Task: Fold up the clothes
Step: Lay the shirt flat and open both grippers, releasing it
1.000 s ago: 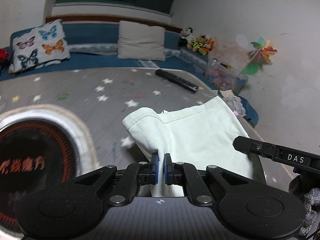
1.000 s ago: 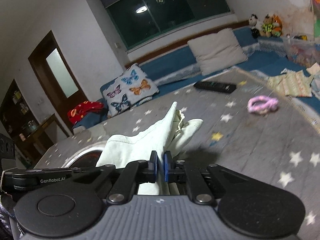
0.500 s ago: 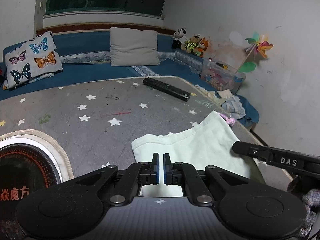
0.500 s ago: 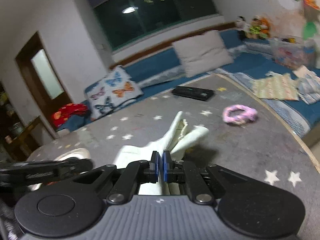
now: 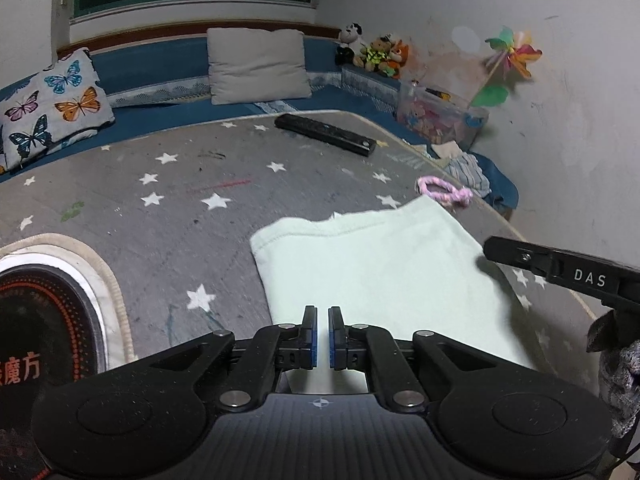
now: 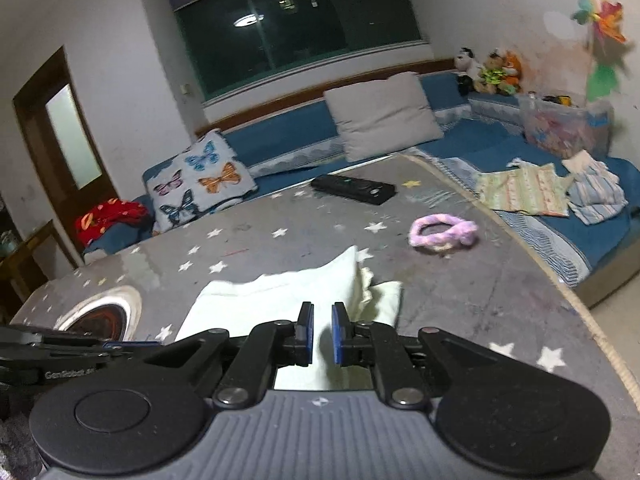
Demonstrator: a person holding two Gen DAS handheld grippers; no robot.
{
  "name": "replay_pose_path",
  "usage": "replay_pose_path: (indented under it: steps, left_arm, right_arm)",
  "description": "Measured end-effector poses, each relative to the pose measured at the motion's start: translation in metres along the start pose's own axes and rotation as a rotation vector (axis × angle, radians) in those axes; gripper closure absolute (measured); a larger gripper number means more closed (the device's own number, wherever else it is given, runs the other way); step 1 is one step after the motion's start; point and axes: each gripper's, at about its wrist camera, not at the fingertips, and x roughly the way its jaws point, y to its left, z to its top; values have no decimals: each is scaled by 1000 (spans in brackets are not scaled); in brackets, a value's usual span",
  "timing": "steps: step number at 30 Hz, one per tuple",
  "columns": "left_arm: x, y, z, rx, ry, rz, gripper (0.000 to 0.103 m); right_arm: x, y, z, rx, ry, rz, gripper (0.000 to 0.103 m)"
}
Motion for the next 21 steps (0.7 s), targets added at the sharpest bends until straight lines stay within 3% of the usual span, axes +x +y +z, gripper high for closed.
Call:
replay_pose_path:
  steps: [6, 8, 10, 12, 15, 18, 21]
  left_arm:
    - [1, -1, -4, 5, 17, -2, 88]
    - [2, -1, -5, 9, 20, 0, 76]
    - [2, -2, -7, 13, 21, 3, 71]
    - [3, -3, -7, 13, 23, -2, 70]
    - [3, -4, -8, 17, 23, -2, 60]
    - [3, -4, -9, 17, 22, -3, 53]
    - [4, -4, -10, 14, 22, -6, 48]
  right_arm:
    - [18, -6, -13, 14, 71, -11, 93]
    - [19, -7, -14, 17, 82, -15, 93]
    - [17, -5, -11, 8, 75, -13, 92]
    - [14, -1, -6, -8, 61, -9, 89]
    - [16, 4, 1, -23, 51, 0, 82]
    - [22, 11, 5, -44, 53, 6, 68]
    - [34, 15, 10, -66, 58, 7, 66]
